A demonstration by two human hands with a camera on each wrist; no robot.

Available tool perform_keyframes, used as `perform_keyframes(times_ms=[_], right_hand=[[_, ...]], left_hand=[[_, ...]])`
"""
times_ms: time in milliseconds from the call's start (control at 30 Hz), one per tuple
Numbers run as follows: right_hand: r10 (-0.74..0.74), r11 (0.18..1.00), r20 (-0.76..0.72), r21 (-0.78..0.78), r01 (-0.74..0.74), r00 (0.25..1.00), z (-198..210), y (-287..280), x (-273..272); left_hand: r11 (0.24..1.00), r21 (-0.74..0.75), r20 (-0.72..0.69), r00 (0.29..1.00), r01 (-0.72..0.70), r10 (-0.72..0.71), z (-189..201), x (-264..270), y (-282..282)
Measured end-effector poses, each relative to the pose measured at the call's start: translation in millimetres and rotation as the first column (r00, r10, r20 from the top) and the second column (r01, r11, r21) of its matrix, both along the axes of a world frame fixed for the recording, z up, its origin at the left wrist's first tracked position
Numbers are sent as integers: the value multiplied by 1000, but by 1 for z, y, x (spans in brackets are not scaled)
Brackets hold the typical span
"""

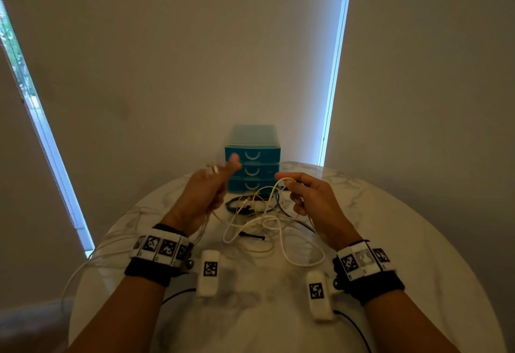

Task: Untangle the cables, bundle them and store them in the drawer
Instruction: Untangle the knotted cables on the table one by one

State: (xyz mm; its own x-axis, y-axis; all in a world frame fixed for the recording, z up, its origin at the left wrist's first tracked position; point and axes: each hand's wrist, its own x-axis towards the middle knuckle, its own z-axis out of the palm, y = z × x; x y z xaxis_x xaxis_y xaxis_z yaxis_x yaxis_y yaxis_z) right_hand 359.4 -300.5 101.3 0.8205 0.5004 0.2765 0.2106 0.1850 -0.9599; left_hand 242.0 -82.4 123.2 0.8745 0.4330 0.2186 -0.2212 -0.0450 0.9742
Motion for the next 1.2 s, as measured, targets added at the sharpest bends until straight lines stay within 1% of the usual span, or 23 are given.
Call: perform_keyframes(times_ms=[100,167,233,300,367,433,500,567,667,733,800,867,900,967,1033,1100,1167,1200], right_hand=[[-23,998,80,-57,28,997,2,5,-7],[-36,994,140,-95,50,989,2,7,-9],[-33,992,171,-113,53,985,4,7,-11],[-24,993,186,-113,46,982,4,5,-9],[-35,984,221,-162,73,975,5,2,-7],[-42,956,277,-269,119,960,4,-5,-3],[-27,912,356,-375,169,934,1,-11,1],[-47,880,408,-415,231,912,-3,-15,7],[-160,887,387,-347,304,908,-3,-15,12],[-217,924,299,-243,295,929,-2,-14,13],[-222,968,126,-88,234,967,2,-13,9],[-176,983,-2,54,176,984,8,-11,1],[-137,983,-51,115,142,989,12,-9,-4],[-53,975,-124,210,79,991,19,-4,-14],[0,962,-164,268,45,986,23,0,-21],[36,952,-201,306,28,979,24,3,-24],[76,945,-227,328,3,971,24,4,-23],[96,947,-221,321,-21,971,24,4,-24]], left_hand=[[965,243,-172,983,101,-60,4,-7,-27],[932,331,-226,972,145,-70,5,-8,-39],[923,358,-207,976,141,-69,5,-7,-44],[933,347,-118,991,95,-57,8,-8,-45],[968,251,31,999,9,-17,11,-11,-43],[991,87,187,978,-105,87,13,-10,-36],[977,-69,269,939,-203,214,10,-4,-22],[944,-203,297,903,-259,312,8,1,-10],[905,-314,287,880,-287,378,7,4,-2],[903,-305,257,887,-302,384,3,5,0],[933,-210,173,928,-294,331,-1,4,0],[974,-28,56,972,-226,227,0,1,-8],[984,63,15,986,-167,167,1,-1,-15],[981,186,-37,997,-53,60,0,0,-26],[960,280,-98,995,26,2,-1,1,-30],[947,316,-126,992,62,-23,-1,0,-30],[941,337,-117,993,23,18,-3,1,-29],[939,344,-91,995,-14,48,-3,0,-28]])
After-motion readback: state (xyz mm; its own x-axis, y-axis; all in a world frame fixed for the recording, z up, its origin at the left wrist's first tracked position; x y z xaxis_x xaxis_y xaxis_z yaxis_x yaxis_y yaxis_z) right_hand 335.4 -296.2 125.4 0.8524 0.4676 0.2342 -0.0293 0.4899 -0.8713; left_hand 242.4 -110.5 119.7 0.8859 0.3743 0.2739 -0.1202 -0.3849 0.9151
